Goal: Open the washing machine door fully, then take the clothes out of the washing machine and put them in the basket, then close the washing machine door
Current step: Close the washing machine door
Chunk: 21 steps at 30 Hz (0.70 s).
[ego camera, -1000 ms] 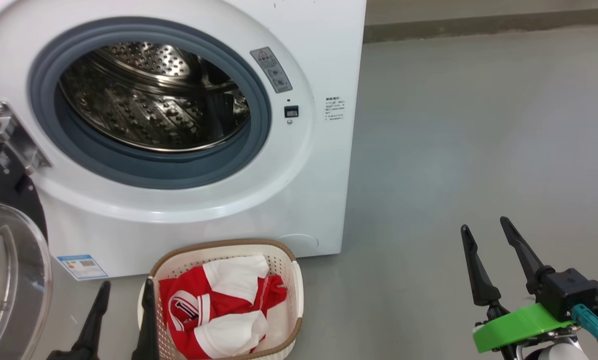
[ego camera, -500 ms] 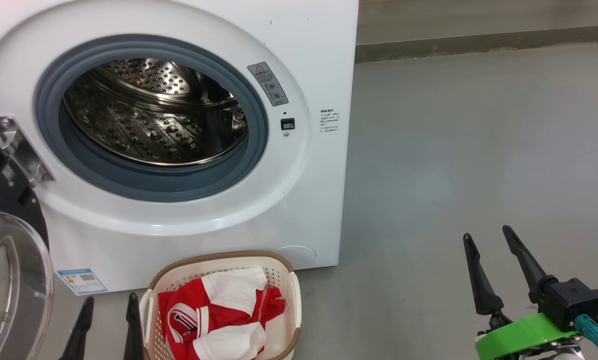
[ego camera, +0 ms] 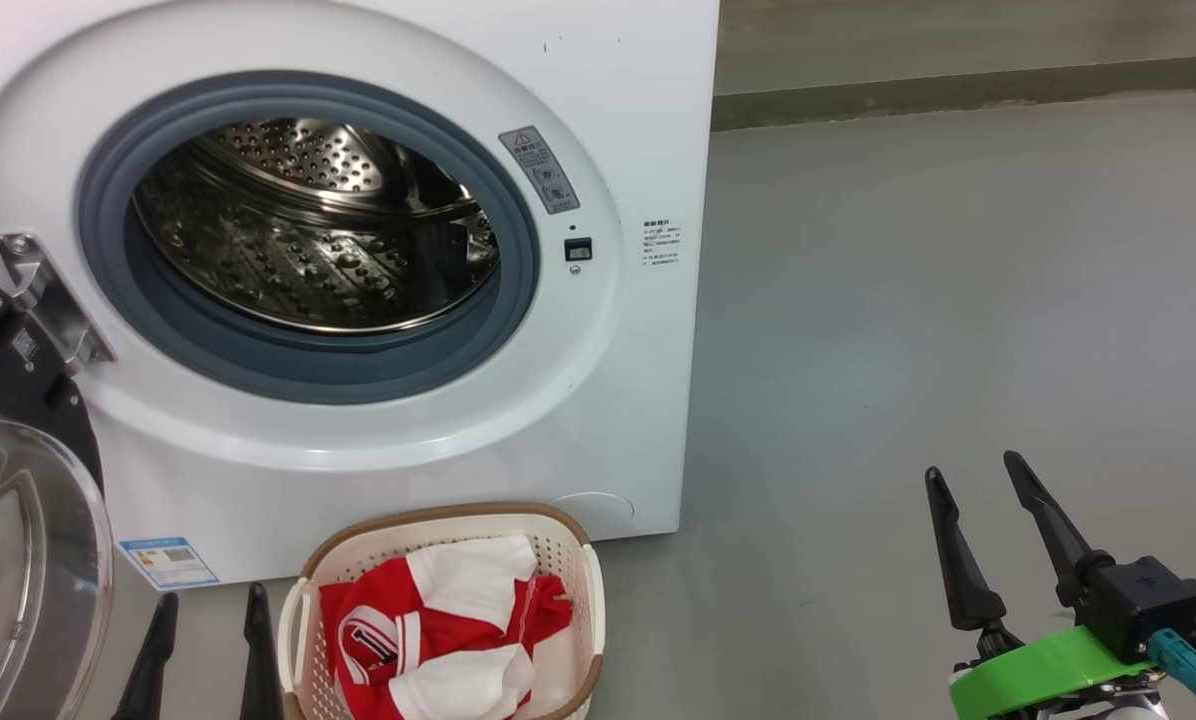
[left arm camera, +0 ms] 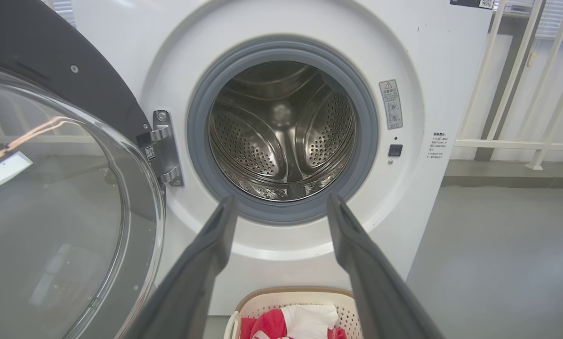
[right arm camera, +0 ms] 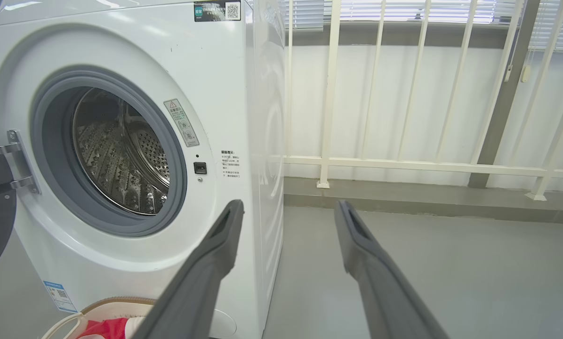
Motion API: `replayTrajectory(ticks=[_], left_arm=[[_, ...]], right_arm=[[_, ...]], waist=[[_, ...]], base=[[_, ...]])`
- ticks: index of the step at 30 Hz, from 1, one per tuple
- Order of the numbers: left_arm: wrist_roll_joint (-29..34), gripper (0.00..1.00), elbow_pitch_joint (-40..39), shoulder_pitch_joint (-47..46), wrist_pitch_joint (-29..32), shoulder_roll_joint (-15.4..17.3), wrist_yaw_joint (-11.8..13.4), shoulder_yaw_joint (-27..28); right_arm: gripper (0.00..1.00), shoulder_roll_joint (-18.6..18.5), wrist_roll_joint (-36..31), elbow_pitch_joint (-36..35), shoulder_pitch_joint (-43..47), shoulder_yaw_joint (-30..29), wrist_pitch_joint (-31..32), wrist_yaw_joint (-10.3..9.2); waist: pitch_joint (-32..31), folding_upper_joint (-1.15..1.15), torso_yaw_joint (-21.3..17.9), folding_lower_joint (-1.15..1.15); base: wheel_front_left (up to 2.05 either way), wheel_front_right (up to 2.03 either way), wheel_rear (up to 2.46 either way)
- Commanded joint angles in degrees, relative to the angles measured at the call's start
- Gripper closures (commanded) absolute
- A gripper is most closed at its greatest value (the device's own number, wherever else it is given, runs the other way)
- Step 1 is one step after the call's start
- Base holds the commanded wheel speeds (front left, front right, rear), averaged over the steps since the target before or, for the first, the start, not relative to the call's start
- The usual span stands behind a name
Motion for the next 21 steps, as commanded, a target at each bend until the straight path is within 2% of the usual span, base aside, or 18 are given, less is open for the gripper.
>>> replayTrajectory(ticks=[1, 14, 18, 21], left_arm=[[0.49, 0.0, -1.88, -1.15, -0.06, 0.96, 0.59, 1.82], [0.2, 0.0, -2.64, -0.91, 0.09, 1.1, 0.85, 0.89], [0.36, 0.0, -2.84, -0.95, -0.13, 1.25, 1.24, 0.87], [-0.28, 0.0, -2.84, -0.98, 0.15, 1.27, 0.64, 0.4]], right_arm=[[0.0, -0.44, -0.64, -1.38, -1.24, 1.33, -0.36, 0.28], [0.0, -0.44, -0.43, -1.2, -1.49, 1.53, -0.36, 0.28], [0.0, -0.44, -0.36, -1.17, -1.52, 1.57, -0.36, 0.28], [0.0, -0.44, -0.36, -1.12, -1.53, 1.65, -0.36, 0.28]], waist=[[-0.04, 0.0, 0.03, 0.0], [-0.24, 0.0, 0.5, 0.0], [-0.29, 0.0, 0.74, 0.0], [-0.39, 0.0, 0.96, 0.0]], base=[[-0.87, 0.72, 0.15], [-1.47, 1.39, 0.07], [-0.86, 0.86, 0.0], [-0.38, 0.38, 0.0]])
